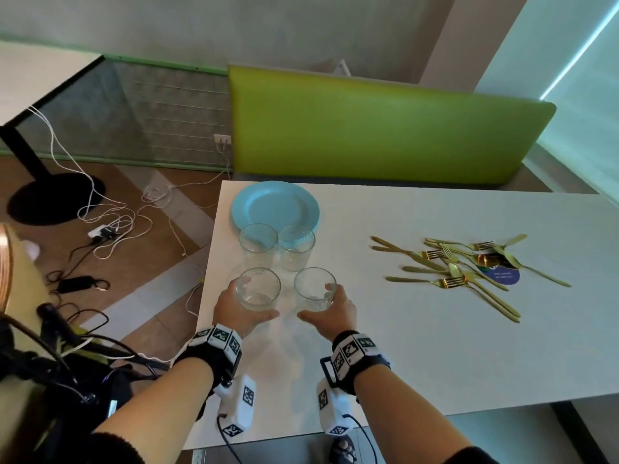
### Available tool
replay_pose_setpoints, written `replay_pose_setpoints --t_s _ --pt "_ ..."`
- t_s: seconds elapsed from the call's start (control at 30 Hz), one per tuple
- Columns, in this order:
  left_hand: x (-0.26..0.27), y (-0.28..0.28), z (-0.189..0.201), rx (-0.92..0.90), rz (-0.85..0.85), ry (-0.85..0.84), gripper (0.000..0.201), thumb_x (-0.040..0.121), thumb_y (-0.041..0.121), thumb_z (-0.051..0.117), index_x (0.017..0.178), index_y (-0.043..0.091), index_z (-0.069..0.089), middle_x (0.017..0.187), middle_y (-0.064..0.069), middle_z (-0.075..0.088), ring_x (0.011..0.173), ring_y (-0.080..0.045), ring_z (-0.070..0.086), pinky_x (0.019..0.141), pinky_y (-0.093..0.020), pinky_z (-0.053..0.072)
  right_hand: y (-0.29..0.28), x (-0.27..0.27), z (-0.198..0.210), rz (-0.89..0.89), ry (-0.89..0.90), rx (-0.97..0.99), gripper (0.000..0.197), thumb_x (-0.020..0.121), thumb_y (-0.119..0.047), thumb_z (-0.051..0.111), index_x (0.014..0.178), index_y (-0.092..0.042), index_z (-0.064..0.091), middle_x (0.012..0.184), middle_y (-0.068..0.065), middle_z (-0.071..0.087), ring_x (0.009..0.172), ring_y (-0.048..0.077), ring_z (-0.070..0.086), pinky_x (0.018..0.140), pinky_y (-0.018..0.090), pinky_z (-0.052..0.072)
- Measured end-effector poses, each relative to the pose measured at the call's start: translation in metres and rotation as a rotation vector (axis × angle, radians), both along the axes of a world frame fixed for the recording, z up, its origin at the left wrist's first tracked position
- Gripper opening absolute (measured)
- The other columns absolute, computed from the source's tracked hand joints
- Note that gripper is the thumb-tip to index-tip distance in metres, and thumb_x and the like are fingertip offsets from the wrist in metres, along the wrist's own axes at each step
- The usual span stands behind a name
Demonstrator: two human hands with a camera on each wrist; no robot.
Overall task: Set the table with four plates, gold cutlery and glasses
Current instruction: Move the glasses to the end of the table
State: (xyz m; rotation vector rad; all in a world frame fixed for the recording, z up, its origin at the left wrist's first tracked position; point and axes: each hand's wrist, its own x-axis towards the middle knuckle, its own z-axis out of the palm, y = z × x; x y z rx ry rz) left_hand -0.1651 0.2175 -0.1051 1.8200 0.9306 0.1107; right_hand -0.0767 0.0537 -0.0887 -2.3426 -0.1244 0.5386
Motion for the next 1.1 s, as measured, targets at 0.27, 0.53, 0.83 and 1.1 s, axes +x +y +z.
replay_pose_setpoints --t_s 0.27,0.53,0.83,1.1 --pt "0.006 0.010 -0.003 0.043 0.042 0.015 0.096 0.047 0.022 0.094 0.131 0.016 0.048 0.128 -0.016 0.055 0.120 -0.030 0.053 0.101 -0.037 0.045 0.013 -0.001 -0.002 -0.022 0.009 0.021 0.081 0.063 -0.029 0.084 0.132 -0.019 0.041 0.126 0.006 0.058 0.118 0.024 0.052 0.096 0.027 0.041" --pt "0.015 0.009 -0.006 0.073 0.071 0.064 0.096 0.050 0.027 0.092 0.133 0.014 0.044 0.131 -0.013 0.052 0.123 -0.031 0.050 0.102 -0.038 0.043 0.024 0.002 0.005 0.000 0.056 0.023 0.082 0.066 -0.027 0.083 0.135 -0.017 0.039 0.128 0.007 0.057 0.119 0.022 0.053 0.095 0.025 0.043" --pt "0.023 0.010 -0.008 0.076 0.081 0.116 0.100 0.045 0.036 0.092 0.129 0.007 0.047 0.127 -0.013 0.055 0.119 -0.031 0.053 0.100 -0.041 0.046 0.034 0.007 0.008 -0.008 0.090 0.029 0.083 0.066 -0.025 0.083 0.136 -0.017 0.038 0.129 0.008 0.056 0.119 0.022 0.053 0.093 0.024 0.043" --pt "0.032 0.018 -0.025 0.065 0.078 0.121 0.111 0.023 0.058 0.081 0.121 0.012 0.055 0.116 -0.008 0.063 0.110 -0.027 0.060 0.093 -0.042 0.052 0.039 0.009 0.006 -0.015 0.104 0.028 0.081 0.069 -0.023 0.082 0.137 -0.017 0.036 0.127 0.009 0.056 0.118 0.023 0.054 0.092 0.024 0.044"
